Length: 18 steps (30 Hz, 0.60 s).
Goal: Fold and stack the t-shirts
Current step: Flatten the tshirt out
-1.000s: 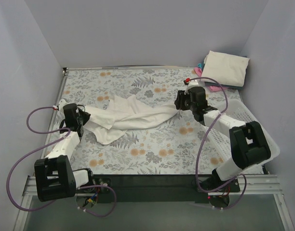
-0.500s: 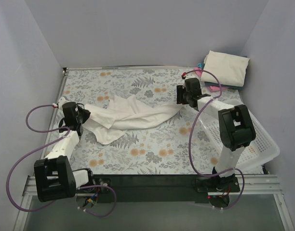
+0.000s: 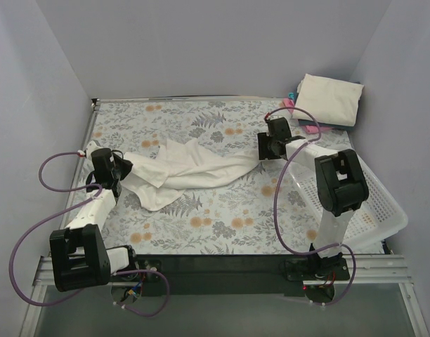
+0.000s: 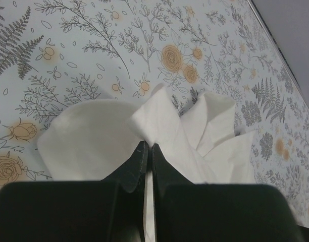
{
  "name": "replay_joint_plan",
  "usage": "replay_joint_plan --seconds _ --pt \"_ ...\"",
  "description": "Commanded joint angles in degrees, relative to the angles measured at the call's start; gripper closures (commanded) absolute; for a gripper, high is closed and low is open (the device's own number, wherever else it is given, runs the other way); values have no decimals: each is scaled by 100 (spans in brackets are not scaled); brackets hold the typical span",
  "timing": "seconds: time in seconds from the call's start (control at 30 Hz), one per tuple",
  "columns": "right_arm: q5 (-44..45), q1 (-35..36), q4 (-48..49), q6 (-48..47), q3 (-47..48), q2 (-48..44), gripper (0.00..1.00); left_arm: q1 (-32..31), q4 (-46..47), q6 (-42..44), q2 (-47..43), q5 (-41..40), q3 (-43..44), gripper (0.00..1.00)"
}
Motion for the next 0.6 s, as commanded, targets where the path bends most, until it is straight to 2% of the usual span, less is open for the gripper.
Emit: replay_joint_plan --seconds 0.0,0.2,0.3,0.33,0.37,0.57 --pt "-142 -19 -78 -3 296 222 46 28 60 28 -54 66 188 100" --pt "-459 -107 -78 32 358 389 56 28 34 37 -72 5 188 100" --pt "-564 -143 -95 32 305 390 78 28 42 46 -72 22 188 100" --pt "-556 -151 -95 15 296 372 95 19 42 46 -72 13 188 100" --pt "-556 -151 -121 6 270 337 99 19 51 46 -72 22 197 100" --pt "-442 -151 -148 -55 7 -453 99 19 42 55 -72 84 276 100"
